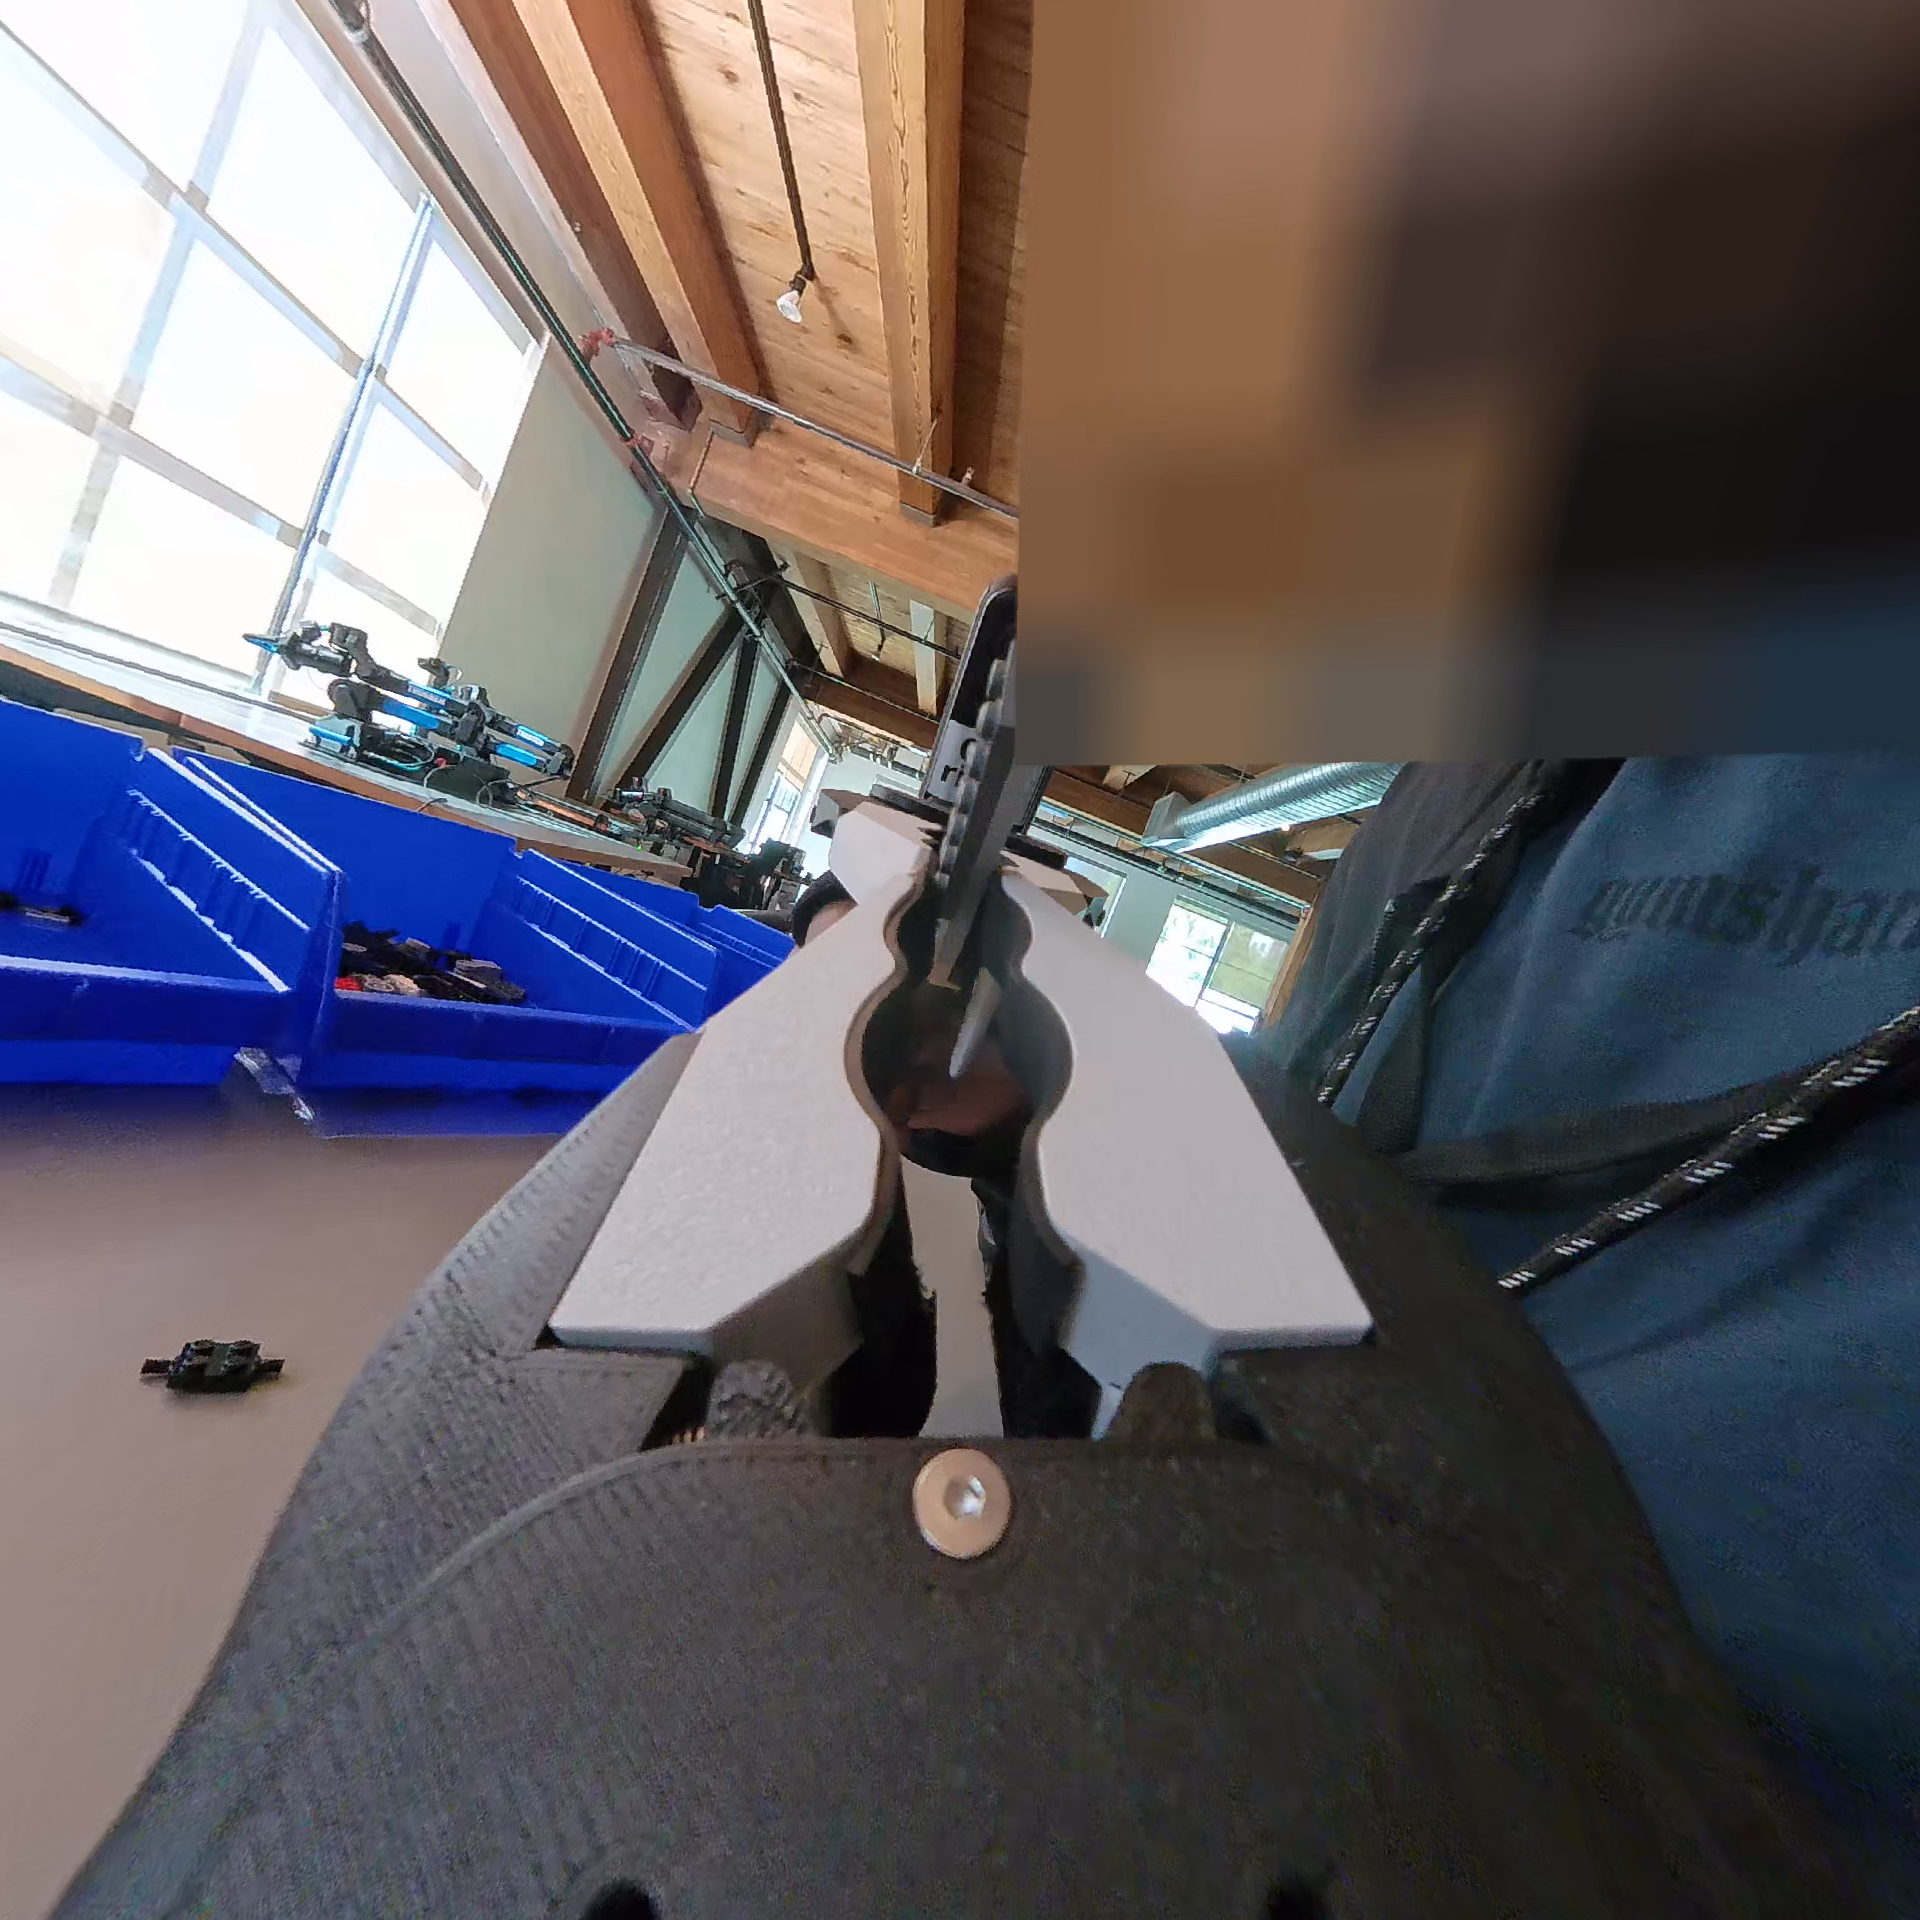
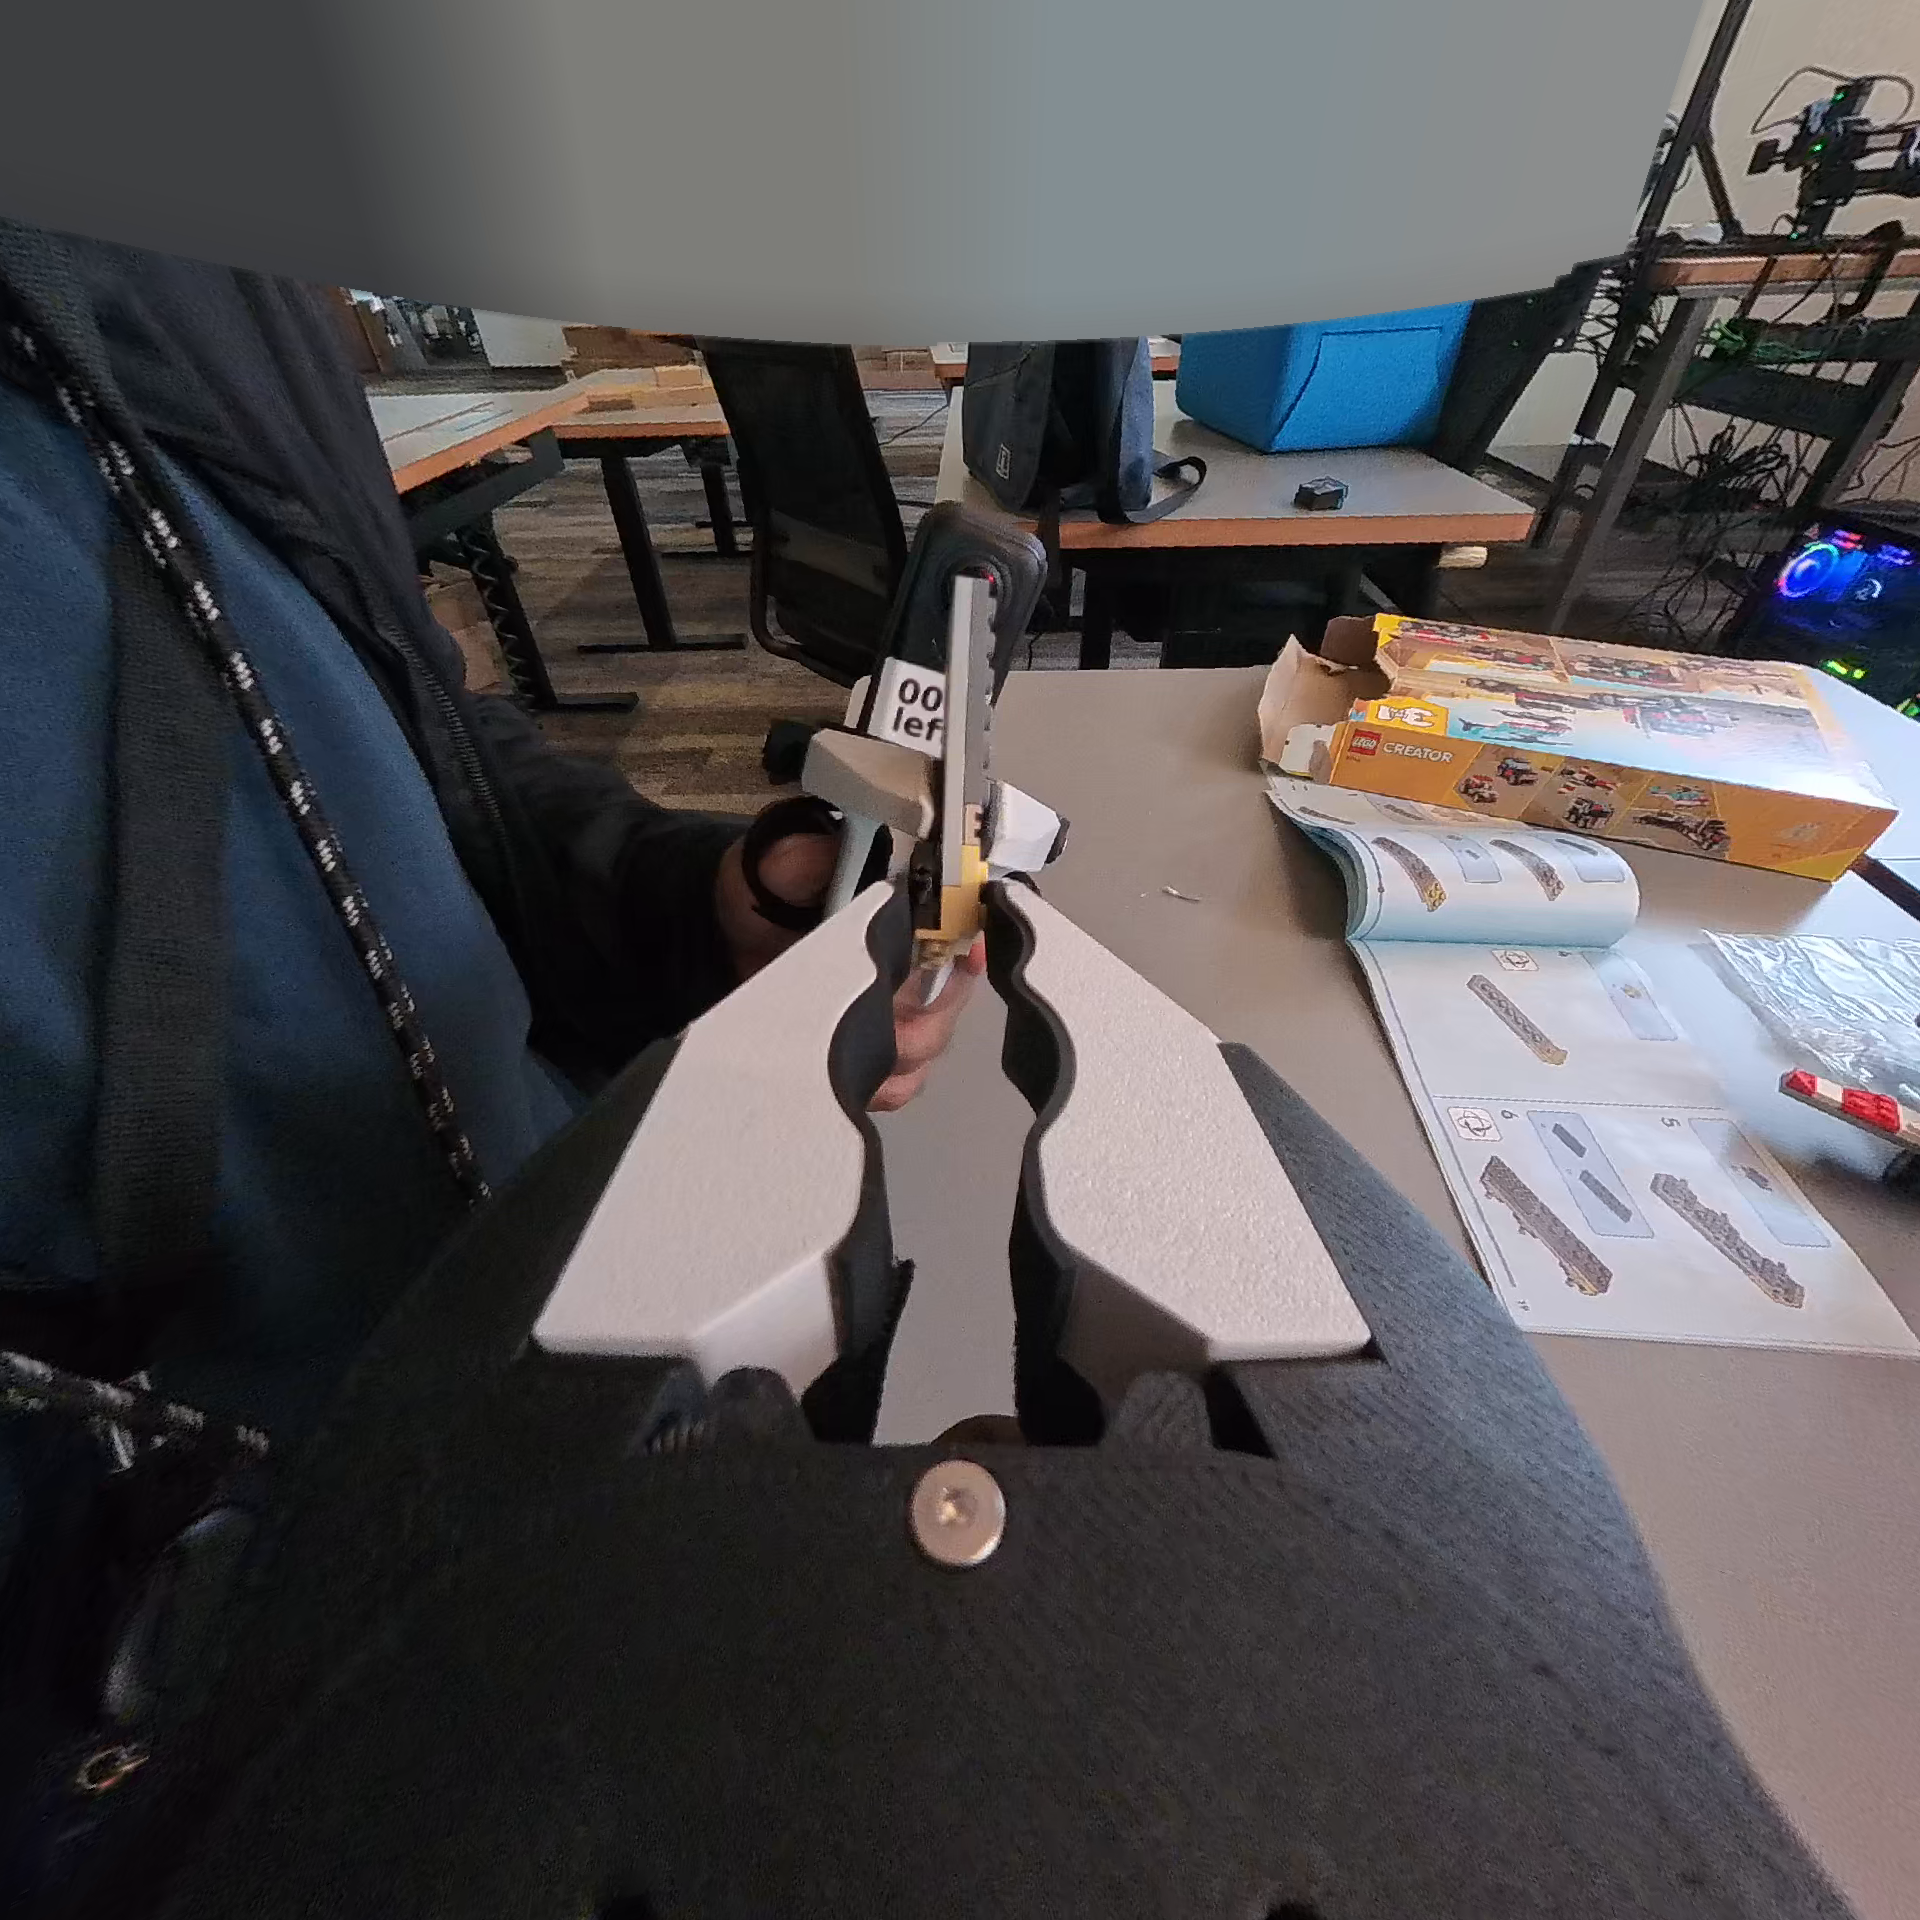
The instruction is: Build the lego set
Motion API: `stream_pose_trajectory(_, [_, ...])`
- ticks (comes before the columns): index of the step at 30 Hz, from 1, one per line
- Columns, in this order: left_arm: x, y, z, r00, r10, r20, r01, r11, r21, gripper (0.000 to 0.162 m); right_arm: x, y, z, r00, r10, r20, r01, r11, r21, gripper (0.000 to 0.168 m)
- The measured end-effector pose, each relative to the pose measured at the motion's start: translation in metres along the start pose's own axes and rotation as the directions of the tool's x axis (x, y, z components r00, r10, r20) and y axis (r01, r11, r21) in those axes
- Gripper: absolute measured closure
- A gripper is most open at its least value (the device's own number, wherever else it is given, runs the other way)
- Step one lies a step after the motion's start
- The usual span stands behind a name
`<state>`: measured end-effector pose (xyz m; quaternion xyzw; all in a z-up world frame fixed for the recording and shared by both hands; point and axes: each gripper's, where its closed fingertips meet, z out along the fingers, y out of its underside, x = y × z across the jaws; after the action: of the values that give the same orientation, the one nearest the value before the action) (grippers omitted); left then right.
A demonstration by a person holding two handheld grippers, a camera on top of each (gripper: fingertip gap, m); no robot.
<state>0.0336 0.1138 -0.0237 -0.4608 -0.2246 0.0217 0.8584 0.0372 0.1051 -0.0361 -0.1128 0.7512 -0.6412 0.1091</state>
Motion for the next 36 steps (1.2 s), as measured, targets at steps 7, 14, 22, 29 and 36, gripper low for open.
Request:
stream_pose_trajectory(7, [0.003,0.002,0.000,0.999,0.051,0.003,-0.051,0.998,-0.021,0.155,-0.002,0.000,-0.001,0.999,0.032,0.031,-0.032,0.999,0.016,0.154])
stream_pose_trajectory(14, [0.005,0.003,0.001,0.997,0.083,0.003,-0.083,0.996,-0.034,0.154,-0.005,-0.001,-0.002,0.994,0.076,0.073,-0.079,0.996,0.038,0.155])
stream_pose_trajectory(22, [0.005,0.006,0.001,0.993,0.118,0.008,-0.117,0.991,-0.069,0.154,-0.007,0.001,-0.004,0.975,0.164,0.148,-0.173,0.983,0.055,0.155])
stream_pose_trajectory(29, [-0.006,0.005,0.001,0.999,-0.027,0.042,0.028,0.999,-0.040,0.153,0.005,0.006,-0.004,0.969,0.215,0.122,-0.227,0.969,0.098,0.154])
stream_pose_trajectory(36, [-0.014,0.008,-0.001,0.995,-0.066,0.074,0.070,0.996,-0.055,0.150,0.013,0.007,-0.007,0.968,0.227,0.103,-0.240,0.963,0.127,0.154])
